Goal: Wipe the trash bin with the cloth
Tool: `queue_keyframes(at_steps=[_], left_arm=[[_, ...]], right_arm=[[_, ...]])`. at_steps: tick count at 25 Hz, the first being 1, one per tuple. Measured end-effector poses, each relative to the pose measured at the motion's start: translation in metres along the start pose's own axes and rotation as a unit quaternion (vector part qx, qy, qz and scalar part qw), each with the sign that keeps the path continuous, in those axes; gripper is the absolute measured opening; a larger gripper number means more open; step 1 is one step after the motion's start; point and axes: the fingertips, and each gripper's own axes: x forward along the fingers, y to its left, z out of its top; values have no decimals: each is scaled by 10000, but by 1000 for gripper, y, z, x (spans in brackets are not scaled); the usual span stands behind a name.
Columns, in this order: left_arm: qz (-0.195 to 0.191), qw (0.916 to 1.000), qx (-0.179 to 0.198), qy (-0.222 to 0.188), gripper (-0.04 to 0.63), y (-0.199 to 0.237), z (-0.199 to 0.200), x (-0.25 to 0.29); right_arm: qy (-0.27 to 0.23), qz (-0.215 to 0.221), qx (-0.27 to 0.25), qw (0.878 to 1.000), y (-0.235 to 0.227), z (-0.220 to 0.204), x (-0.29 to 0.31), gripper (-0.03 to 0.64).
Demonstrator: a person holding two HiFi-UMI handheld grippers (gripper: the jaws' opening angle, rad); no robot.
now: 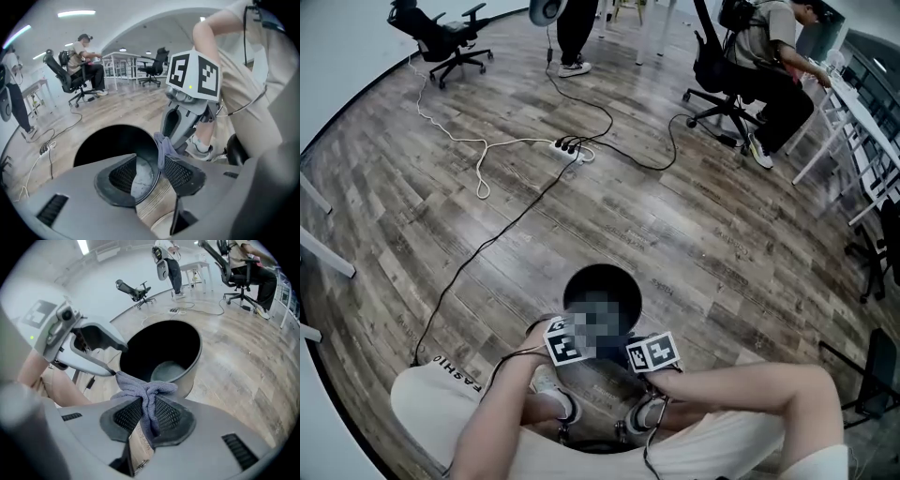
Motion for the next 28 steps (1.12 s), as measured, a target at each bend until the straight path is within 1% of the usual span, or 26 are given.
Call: queue_keyframes(at_steps=[1,3,4,5,6,8,10,12,13,14,16,17,18,19,20,22,25,28], left_arm=[[48,9998,-83,-174,195,3,11,-11],[363,9977,-263,-514,195,17,30,-37],[586,9948,-416,-725,195,27,39,-52],[827,9899,-613,-972,195,39,49,-69],[1063,9829,-829,-1257,195,51,60,-88],[1432,9651,-1167,-1854,195,67,85,-126],[1748,9510,-1249,-2221,195,69,104,-157],[2177,9377,-1205,-2426,193,67,115,-183],[2370,9288,-1222,-2572,182,67,119,-196],[2510,9184,-1295,-2772,156,66,122,-209],[2630,8954,-1569,-3232,101,67,124,-234],[2641,8850,-1730,-3421,90,66,122,-243],[2640,8764,-1883,-3559,78,65,118,-249],[2630,8698,-2019,-3653,66,64,113,-253],[2613,8651,-2136,-3712,60,63,109,-255],[2551,8602,-2292,-3773,60,61,106,-254],[2404,8590,-2327,-3875,58,59,114,-250],[2329,8606,-2311,-3896,47,55,126,-244]], right_arm=[[-128,22,-21,9999,1,11,-14,72],[-459,39,-40,9989,1,35,-41,72],[-663,45,-17,9978,2,49,-54,72],[-888,58,24,9960,2,63,-67,74],[-1132,85,74,9935,3,79,-79,72],[-1627,182,183,9863,7,109,-100,74],[-2087,266,205,9774,14,133,-123,74],[-2502,326,125,9676,20,150,-147,73],[-2697,334,73,9623,22,157,-160,72],[-2887,344,34,9568,23,164,-173,72],[-3237,399,-7,9453,27,177,-200,72],[-3384,419,-38,9401,30,181,-212,72],[-3512,422,-93,9353,34,184,-222,73],[-3626,408,-176,9309,38,185,-230,73],[-3730,379,-291,9266,42,187,-238,73],[-3914,273,-595,9179,49,190,-248,74],[-4164,118,-1023,9033,59,197,-261,74],[-4379,48,-1234,8905,66,196,-271,74]])
